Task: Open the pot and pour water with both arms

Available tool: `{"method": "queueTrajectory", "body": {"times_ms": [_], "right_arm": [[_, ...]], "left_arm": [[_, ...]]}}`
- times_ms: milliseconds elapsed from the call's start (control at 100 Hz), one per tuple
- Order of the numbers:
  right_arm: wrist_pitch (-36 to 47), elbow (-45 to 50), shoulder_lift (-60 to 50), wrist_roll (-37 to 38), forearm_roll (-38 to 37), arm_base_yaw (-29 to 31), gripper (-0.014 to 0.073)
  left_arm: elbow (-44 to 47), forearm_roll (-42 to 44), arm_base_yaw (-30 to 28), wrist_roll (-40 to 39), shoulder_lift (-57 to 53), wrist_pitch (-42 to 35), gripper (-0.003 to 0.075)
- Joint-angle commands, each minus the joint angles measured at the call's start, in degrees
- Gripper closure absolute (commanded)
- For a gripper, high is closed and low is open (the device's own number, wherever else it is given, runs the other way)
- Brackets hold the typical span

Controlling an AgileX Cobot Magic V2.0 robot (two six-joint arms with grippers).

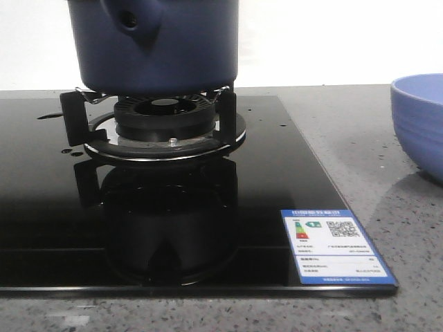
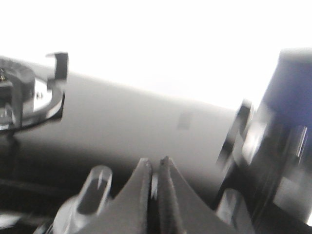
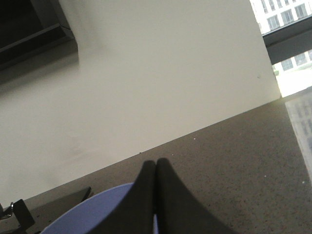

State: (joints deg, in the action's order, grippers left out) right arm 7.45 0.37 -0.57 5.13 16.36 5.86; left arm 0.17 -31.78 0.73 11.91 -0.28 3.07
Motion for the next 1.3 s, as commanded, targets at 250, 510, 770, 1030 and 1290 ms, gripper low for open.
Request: {"method": "queueTrajectory", "body": {"times_ms": [250, 510, 770, 1030, 1290], "right_arm": [[-4.8, -1.5, -1.0, 0.0, 15.0, 0.3, 0.0657], [-26.1, -17.3, 3.5, -2.5, 14.1, 0.3, 0.0657], [-43.4, -33.4, 18.7, -3.7, 12.0, -1.3, 0.0657], [-64.3, -41.8, 33.0, -5.1, 17.2, -4.1, 0.0659], [-70.7, -42.4, 37.8, -24.7, 38.2, -4.1, 0.0663]], "left_arm": [[1.3, -42.5, 0.0, -0.3, -1.6, -8.4, 0.0741], [-9.4, -26.7, 0.0, 1.6, 1.7, 5.4, 0.0741], [-25.0, -16.1, 1.6, 10.2, 18.6, 24.4, 0.0740], [-35.2, -25.0, 14.0, 25.7, 31.9, 34.7, 0.0739], [-39.3, -51.1, 20.6, 54.7, 43.1, 43.7, 0.0739]]}}
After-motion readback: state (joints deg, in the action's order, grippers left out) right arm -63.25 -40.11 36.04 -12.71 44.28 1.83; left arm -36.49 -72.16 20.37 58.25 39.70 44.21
